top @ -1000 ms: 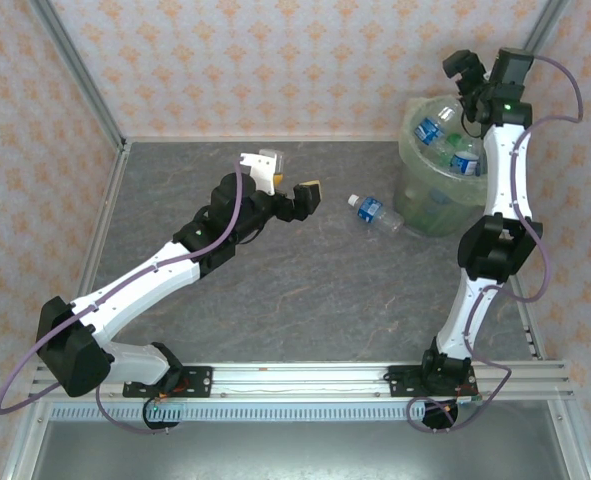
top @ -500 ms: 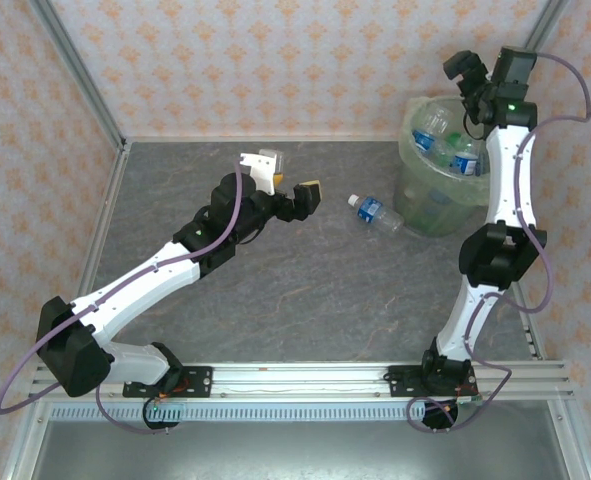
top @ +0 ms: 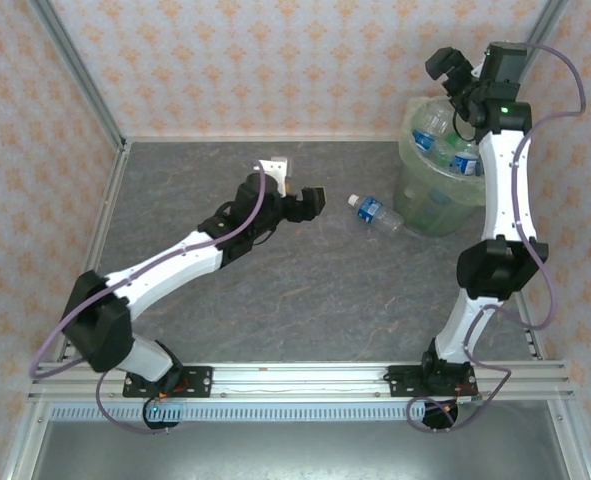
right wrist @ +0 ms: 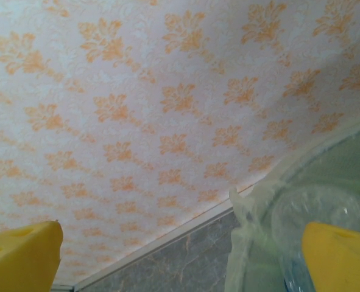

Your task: Put the plastic bottles in the bin

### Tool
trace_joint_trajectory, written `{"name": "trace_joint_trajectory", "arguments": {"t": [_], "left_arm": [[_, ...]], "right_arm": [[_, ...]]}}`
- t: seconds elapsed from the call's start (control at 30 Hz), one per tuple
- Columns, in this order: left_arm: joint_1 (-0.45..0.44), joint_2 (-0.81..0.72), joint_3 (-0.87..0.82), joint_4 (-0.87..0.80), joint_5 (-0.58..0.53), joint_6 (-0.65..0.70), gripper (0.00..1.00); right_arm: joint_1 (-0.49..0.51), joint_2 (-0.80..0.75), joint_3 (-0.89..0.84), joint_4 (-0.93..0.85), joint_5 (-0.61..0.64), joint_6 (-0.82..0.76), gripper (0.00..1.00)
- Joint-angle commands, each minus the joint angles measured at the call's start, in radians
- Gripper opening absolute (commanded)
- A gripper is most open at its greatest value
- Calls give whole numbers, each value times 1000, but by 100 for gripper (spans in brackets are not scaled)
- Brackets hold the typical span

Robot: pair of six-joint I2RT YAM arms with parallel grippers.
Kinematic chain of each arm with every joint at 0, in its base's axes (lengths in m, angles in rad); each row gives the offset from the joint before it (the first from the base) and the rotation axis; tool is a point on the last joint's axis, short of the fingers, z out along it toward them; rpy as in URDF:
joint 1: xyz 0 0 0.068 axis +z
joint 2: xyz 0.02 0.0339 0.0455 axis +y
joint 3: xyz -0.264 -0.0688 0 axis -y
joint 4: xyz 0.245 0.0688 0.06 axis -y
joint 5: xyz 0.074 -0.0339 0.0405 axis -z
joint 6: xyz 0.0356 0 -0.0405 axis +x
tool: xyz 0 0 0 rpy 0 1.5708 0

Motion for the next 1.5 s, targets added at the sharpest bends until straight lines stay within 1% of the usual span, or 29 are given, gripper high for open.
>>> {"name": "trace_joint_trajectory", "arguments": {"t": [0.0, 0.27, 0.4, 0.53, 0.67, 0.9, 0.93, 1.1, 1.17, 1.37, 1.47], "left_arm": [[12, 71, 58, -17, 28, -145, 89], [37, 312, 185, 39, 154, -374, 81], [46, 413, 218, 137, 219, -514, 77], [47, 505, 245, 247, 243, -636, 73], [47, 583, 269, 344, 243, -750, 70], [47, 704, 368, 393, 236, -828, 70], [47, 723, 384, 396, 238, -837, 68], [46, 796, 445, 403, 243, -872, 65], [47, 818, 476, 384, 239, -871, 64], [44, 860, 524, 286, 201, -861, 64], [41, 874, 525, 294, 193, -869, 64]], "right_arm": [[1, -148, -82, 26, 30, -45, 100], [-1, -407, -332, 48, 47, -70, 100], [0, -523, -450, 59, 54, -77, 100], [0, -622, -555, 63, 41, -72, 100], [0, -694, -628, 62, 33, -69, 100], [0, -742, -671, 53, 27, -63, 100], [0, -745, -673, 54, 29, -61, 100], [1, -749, -675, 53, 26, -56, 100], [0, -749, -670, 52, 28, -53, 100], [-1, -744, -652, 43, 43, -51, 100], [0, -747, -646, 38, 50, -54, 100]]}}
